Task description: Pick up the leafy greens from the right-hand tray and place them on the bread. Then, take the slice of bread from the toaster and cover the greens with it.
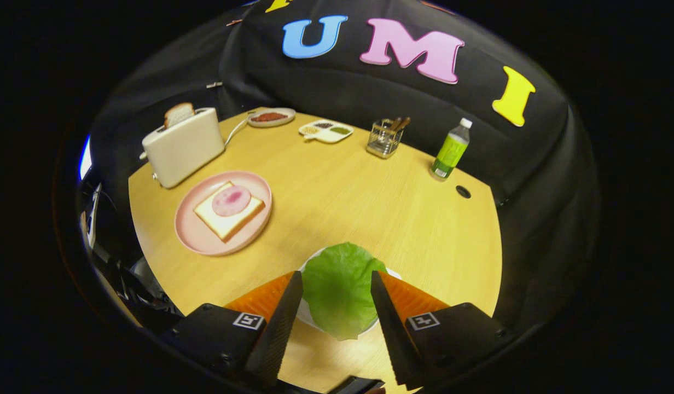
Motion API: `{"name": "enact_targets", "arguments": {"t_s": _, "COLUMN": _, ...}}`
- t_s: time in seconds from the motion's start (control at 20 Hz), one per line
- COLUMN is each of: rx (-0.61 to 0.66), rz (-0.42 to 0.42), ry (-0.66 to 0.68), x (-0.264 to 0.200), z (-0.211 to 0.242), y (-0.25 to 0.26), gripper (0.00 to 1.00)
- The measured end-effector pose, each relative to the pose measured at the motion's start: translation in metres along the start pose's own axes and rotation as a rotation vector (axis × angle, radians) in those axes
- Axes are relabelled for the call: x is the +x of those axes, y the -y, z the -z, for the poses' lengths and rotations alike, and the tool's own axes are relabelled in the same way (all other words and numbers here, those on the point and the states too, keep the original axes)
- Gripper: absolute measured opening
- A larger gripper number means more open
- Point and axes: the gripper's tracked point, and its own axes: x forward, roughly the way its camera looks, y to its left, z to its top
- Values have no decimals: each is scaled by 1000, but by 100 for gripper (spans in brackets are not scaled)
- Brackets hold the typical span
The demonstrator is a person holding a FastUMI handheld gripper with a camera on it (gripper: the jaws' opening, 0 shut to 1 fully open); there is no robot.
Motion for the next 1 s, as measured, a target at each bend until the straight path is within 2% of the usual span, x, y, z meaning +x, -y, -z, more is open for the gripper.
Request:
{"name": "enact_targets", "arguments": {"t_s": 0.05, "rx": 10, "rz": -16, "ry": -30, "x": 11, "z": 8, "y": 0, "gripper": 75}}
{"name": "enact_targets", "arguments": {"t_s": 0.15, "rx": 27, "rz": -21, "ry": -70, "x": 29, "z": 19, "y": 7, "gripper": 72}}
{"name": "enact_targets", "arguments": {"t_s": 0.3, "rx": 43, "rz": -9, "ry": -125, "x": 47, "z": 34, "y": 18, "gripper": 72}}
{"name": "enact_targets", "arguments": {"t_s": 0.5, "rx": 106, "rz": -54, "ry": -165, "x": 58, "z": 46, "y": 14, "gripper": 70}}
{"name": "enact_targets", "arguments": {"t_s": 0.65, "rx": 75, "rz": -72, "ry": -162, "x": 56, "z": 46, "y": 8, "gripper": 58}}
{"name": "enact_targets", "arguments": {"t_s": 0.7, "rx": 67, "rz": -75, "ry": -159, "x": 56, "z": 45, "y": 7, "gripper": 46}}
{"name": "enact_targets", "arguments": {"t_s": 0.8, "rx": 71, "rz": -66, "ry": -162, "x": 55, "z": 45, "y": 6, "gripper": 11}}
{"name": "enact_targets", "arguments": {"t_s": 0.85, "rx": 64, "rz": -54, "ry": -159, "x": 50, "z": 44, "y": 6, "gripper": 7}}
{"name": "enact_targets", "arguments": {"t_s": 1.0, "rx": 54, "rz": -34, "ry": -89, "x": 33, "z": 23, "y": 3, "gripper": 7}}
